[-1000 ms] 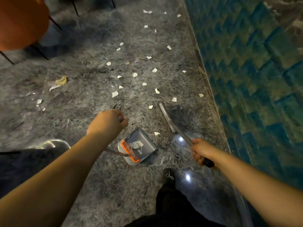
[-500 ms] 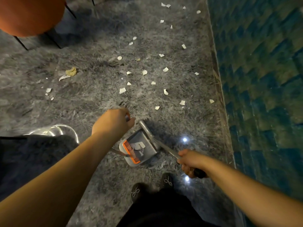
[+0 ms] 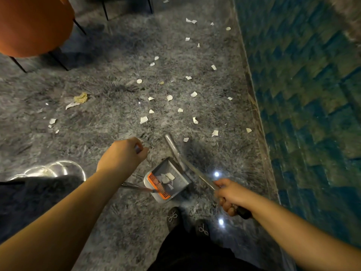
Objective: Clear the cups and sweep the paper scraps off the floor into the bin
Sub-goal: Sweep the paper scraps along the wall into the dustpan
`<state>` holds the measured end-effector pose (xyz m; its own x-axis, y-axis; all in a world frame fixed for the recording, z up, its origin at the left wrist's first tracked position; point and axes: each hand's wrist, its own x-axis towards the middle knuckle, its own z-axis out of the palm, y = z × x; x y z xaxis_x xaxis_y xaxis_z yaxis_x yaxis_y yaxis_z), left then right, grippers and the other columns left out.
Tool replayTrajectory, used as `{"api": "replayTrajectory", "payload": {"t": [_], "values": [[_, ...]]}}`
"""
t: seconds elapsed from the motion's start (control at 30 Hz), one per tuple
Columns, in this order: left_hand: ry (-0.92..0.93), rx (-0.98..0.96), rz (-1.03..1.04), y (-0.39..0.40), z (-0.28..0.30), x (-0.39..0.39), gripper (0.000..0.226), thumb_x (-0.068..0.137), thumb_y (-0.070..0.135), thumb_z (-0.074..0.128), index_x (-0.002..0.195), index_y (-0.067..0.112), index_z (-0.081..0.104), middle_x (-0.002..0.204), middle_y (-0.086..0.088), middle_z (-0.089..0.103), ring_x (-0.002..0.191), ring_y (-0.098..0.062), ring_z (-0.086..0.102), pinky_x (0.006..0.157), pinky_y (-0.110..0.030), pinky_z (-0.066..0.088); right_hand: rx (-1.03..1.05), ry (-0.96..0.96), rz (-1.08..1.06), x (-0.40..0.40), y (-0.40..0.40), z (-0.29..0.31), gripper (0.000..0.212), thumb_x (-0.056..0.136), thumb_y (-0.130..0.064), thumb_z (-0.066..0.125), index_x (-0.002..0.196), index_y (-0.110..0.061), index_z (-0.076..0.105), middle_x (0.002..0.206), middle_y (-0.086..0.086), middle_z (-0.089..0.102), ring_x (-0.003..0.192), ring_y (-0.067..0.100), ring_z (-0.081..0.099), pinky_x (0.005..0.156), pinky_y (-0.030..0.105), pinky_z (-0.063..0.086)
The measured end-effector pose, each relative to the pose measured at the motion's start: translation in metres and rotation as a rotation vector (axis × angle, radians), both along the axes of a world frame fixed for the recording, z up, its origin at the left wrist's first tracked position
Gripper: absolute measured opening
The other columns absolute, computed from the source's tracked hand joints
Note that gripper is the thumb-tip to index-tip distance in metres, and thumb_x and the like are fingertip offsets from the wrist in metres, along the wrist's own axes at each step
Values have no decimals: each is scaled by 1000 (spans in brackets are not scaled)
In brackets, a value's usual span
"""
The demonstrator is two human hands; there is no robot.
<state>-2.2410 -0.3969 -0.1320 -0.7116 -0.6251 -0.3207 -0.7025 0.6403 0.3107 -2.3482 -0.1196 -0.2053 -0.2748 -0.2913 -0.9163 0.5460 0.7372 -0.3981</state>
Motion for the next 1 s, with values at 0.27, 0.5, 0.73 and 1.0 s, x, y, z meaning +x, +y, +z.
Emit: {"api": "replayTrajectory", "payload": {"t": [0.27,0.5,0.73,1.0], "values": [[57,-26,-18,-42,9,-29,25,92,42,61,92,18,66,78,-6,66,76,-28,62,63,-35,52,-43,102,-95,-42,-41,5,14,98,-6,43,105,-14,52,60,9,41,29,9,34,34,13,27],[71,-40,-30,-79,4,-82,23,91,41,62,93,19,66,80,-8,67,74,-30,62,63,-38,54,-10,204,-35,-101,-69,6,16,98,-6,44,108,-18,44,64,11,47,32,11,40,32,17,32],[4,-38,-6,-108,-10,-158,23,91,43,62,96,22,66,83,-6,64,82,-29,62,64,-32,48,28,200,108,-188,-112,0,25,96,0,42,84,-22,47,60,10,45,40,15,41,33,18,33],[-20,-49,35,-140,-16,-205,24,91,45,61,92,22,65,85,-2,65,76,-21,62,61,-29,49,91,89,351,-248,-153,-26,23,94,0,41,94,-18,55,58,8,48,43,14,43,37,20,36]]}}
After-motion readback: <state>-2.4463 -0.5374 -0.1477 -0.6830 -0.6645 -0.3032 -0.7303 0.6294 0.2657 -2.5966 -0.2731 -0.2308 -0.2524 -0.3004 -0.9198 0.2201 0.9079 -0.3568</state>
